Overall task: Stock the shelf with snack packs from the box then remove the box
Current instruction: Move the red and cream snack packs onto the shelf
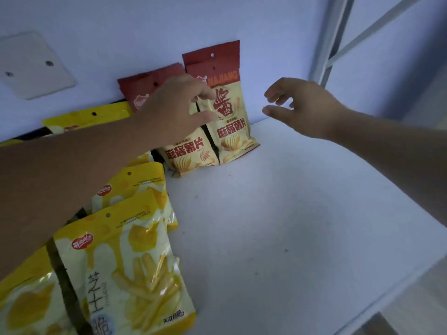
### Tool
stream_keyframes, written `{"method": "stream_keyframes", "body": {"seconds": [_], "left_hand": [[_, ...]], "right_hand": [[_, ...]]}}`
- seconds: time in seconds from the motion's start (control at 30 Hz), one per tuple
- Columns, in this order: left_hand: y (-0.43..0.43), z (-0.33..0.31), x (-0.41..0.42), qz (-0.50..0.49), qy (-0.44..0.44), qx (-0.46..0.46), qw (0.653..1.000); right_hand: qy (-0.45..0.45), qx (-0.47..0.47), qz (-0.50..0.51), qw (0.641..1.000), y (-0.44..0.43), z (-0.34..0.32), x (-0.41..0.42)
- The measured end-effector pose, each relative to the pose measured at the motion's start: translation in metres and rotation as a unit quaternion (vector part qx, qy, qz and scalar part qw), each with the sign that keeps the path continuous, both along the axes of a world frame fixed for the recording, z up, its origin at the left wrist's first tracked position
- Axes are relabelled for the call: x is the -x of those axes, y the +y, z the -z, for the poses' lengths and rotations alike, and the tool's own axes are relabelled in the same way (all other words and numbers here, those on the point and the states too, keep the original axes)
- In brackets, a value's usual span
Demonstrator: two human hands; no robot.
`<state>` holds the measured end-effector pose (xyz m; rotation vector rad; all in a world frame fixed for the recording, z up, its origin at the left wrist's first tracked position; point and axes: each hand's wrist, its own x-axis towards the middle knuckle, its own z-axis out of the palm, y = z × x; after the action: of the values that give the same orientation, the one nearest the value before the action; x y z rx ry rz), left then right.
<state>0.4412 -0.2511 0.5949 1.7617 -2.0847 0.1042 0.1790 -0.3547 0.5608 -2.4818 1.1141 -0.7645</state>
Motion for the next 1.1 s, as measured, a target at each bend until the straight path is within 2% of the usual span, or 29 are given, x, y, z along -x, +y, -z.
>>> {"method": "stream_keyframes", "body": {"seconds": [0.23,0.6,0.87,1.1], "left_hand": [[0.031,0.008,0.043,0.104,0.046,-0.044,0.993],[0.100,-0.001,0.131,0.233,0.041,-0.066,0.969],[0.136,0.001,0.244,0.328,0.038,-0.095,0.939],[0.175,0.026,0.370,0.412,0.011,-0.130,0.902]], "right_hand": [[0.014,-0.027,0.116,0.993,0.094,0.001,0.058],[0.031,-0.027,0.266,0.963,0.245,-0.004,0.135],[0.031,-0.046,0.363,0.930,0.338,-0.003,0.220],[0.019,-0.069,0.466,0.882,0.424,0.027,0.318]]}}
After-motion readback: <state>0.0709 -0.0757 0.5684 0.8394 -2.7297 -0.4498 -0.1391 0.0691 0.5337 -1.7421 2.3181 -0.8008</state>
